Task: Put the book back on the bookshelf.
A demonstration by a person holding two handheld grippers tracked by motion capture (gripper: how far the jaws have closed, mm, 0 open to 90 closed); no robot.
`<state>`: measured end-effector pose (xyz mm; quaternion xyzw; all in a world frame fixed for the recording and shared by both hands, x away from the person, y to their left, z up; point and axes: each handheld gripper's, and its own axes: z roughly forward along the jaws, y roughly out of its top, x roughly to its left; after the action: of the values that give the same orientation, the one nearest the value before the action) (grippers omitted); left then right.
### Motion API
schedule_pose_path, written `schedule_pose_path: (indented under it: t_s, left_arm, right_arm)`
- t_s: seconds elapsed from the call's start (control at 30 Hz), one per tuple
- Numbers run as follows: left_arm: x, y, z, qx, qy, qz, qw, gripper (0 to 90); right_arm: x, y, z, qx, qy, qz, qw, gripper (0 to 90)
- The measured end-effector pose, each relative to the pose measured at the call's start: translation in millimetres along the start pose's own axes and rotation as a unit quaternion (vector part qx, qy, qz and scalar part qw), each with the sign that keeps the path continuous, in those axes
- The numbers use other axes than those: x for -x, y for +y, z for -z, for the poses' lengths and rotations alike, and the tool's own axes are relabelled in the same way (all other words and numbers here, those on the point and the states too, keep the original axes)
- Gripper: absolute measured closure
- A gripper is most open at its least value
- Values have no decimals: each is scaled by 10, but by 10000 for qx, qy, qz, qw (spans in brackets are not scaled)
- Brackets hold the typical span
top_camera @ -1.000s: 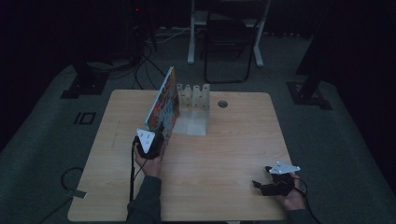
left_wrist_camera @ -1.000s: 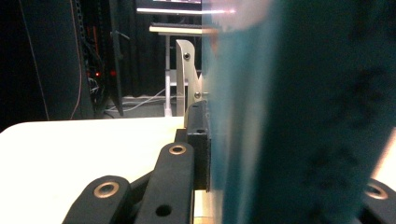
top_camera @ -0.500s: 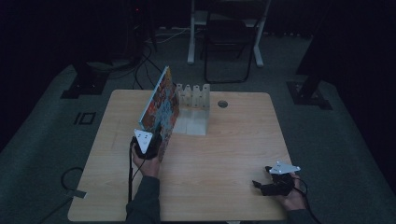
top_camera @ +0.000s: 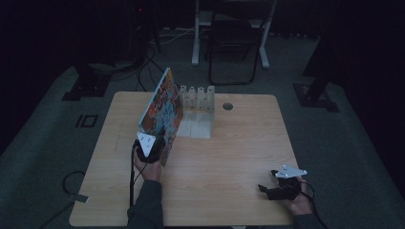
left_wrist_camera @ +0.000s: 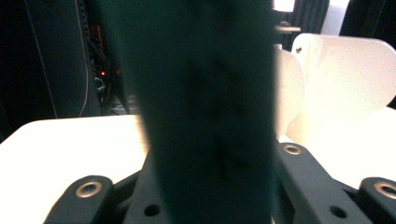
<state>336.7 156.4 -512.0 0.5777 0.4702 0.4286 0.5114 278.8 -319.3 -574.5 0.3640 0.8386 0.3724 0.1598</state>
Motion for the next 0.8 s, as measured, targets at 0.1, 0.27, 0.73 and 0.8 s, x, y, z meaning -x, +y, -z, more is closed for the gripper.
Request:
schedule_pose_path:
  t_s: [0.1,0.27,0.73,0.8]
  left_arm:
    - [-13,-29,2,-31,-25,50,10000,676]
    - [-47,-48,9,-76,-95,129,9998,616]
    - [-107,-39,56,1,-73,144,9999,540]
    - [-113,-36,68,-19,-118,143,9998,522]
  right_arm:
    - [0,0,1,-5,0,1,10000,132]
    - [0,0,1,-5,0,3,10000,132]
    - [0,0,1,-5,1,2,10000,132]
    - [0,0,1,-3,0,3,10000,132]
